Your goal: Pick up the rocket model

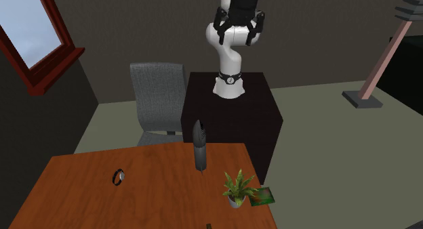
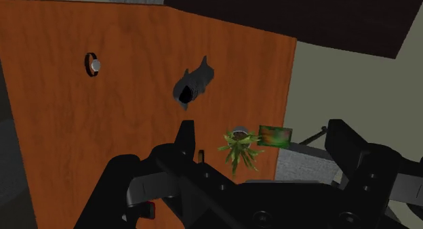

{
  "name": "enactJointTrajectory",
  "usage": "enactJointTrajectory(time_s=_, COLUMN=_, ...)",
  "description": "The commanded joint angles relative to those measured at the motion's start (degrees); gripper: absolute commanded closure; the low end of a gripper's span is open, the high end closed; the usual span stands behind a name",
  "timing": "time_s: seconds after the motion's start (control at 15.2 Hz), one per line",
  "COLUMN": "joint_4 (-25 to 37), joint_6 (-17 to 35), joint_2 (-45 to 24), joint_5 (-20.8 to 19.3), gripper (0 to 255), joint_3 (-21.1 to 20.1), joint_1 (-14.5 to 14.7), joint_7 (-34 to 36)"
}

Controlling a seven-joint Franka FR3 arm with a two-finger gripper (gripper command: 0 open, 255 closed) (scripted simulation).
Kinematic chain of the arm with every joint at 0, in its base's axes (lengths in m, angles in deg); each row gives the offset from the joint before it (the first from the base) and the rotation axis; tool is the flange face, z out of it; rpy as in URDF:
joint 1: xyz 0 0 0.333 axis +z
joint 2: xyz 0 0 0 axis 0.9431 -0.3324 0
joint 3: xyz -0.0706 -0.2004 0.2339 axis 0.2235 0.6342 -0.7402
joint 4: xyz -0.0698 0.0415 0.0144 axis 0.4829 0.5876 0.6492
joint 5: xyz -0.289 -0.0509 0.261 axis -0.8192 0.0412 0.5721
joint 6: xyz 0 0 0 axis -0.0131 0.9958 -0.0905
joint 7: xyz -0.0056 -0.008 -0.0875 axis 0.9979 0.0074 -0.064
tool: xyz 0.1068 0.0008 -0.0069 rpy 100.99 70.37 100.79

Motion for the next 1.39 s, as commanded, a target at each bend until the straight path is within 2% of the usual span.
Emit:
enactJointTrajectory(time_s=0.0, joint_4=-1.27, joint_6=2.2, joint_2=-2.62, joint_5=-1.91, gripper=0, joint_3=0.85, joint_1=0.19, joint_7=-3.01)
enactJointTrajectory(time_s=0.73, joint_4=-4.78, joint_6=16.2, joint_2=-21.03, joint_5=-13.89, gripper=0, joint_3=4.99, joint_1=-0.69, joint_7=-16.42)
enactJointTrajectory(time_s=1.25, joint_4=-2.97, joint_6=26.0, joint_2=-37.36, joint_5=-24.43, gripper=0, joint_3=6.88, joint_1=-2.45, joint_7=-22.13)
enactJointTrajectory(time_s=1.32, joint_4=-3.16, joint_6=26.72, joint_2=-37.96, joint_5=-24.63, gripper=0, joint_3=6.93, joint_1=-2.49, joint_7=-21.76)
